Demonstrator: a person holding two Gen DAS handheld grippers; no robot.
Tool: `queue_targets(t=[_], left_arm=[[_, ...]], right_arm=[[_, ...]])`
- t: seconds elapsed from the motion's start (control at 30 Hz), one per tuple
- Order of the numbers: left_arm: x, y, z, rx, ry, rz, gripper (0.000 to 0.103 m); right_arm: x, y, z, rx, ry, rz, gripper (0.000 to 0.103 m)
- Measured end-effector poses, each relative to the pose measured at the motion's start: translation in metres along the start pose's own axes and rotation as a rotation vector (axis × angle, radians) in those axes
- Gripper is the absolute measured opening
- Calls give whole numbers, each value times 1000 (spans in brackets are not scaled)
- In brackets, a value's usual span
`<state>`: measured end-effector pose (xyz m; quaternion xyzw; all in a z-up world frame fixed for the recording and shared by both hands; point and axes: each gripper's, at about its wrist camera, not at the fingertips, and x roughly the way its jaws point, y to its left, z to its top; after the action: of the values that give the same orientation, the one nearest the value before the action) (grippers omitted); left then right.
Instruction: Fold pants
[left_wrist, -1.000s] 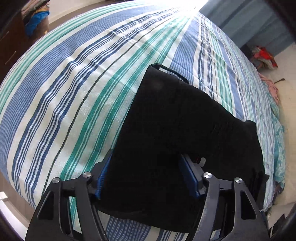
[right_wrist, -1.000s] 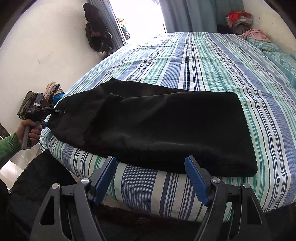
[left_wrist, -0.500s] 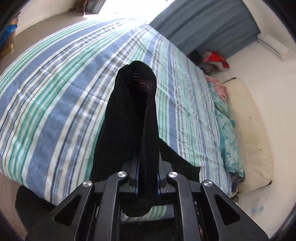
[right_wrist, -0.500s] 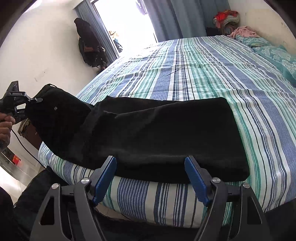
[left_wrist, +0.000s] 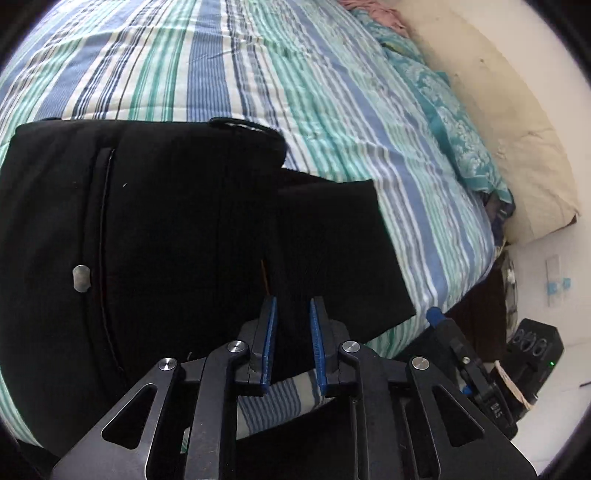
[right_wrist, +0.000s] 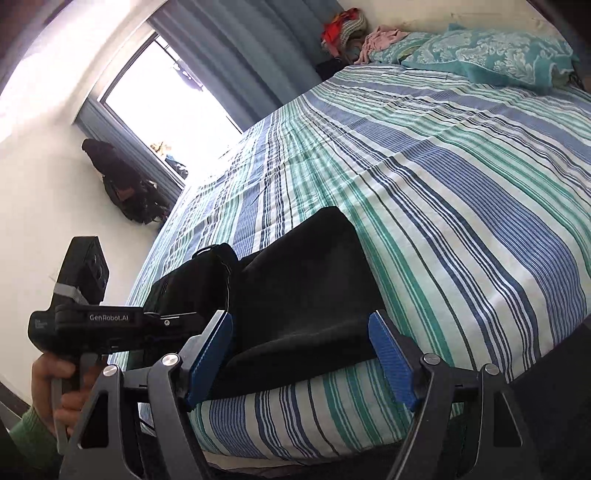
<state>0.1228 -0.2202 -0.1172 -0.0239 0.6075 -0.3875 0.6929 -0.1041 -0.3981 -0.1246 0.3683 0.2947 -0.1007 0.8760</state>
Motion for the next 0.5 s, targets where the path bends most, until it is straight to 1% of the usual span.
queue_targets(t=[0.03,0.07,0.1,0.13,0.17,0.2,0.27,0.3,0.33,0.37,0.4,0.43,0.47,0.5], left_arm=[[-20,-3,-4,16,-37,-28,29],[-40,-4,-7,27,-80,-30,41],[-60,0,-6,29,-134,-11,47],[-81,6,-8,26,-192,19,55],[-100,15,-10,16,-241,55,58],[-117,26,-13,2,-280,92,58],[-141,53,-18,-44,-338,164,59],[-150,66,-24,-75,-361,199,59],[-157,80,-30,-107,-378,227,59],[-161,95,-35,-140,-387,248,59],[-158,108,-38,-174,-388,266,59],[-158,120,-45,-208,-385,281,59],[-157,129,-51,-241,-384,291,58],[-160,140,-59,-275,-388,294,58]], right_arm=[[-2,-4,0,21,-7,1,76],[-4,-8,1,40,-14,2,76],[-5,-11,2,55,-19,3,76],[-4,-11,3,59,-19,3,76],[-2,-7,5,50,-10,17,76],[1,-1,6,34,11,57,76],[12,20,8,3,80,201,76],[21,31,10,-7,135,285,76],[36,42,12,-10,212,370,76],[52,50,14,-4,295,442,76],[69,57,17,3,370,491,76],[83,62,20,5,425,510,75],[97,65,22,-6,468,511,74],[108,68,25,-34,497,494,71]])
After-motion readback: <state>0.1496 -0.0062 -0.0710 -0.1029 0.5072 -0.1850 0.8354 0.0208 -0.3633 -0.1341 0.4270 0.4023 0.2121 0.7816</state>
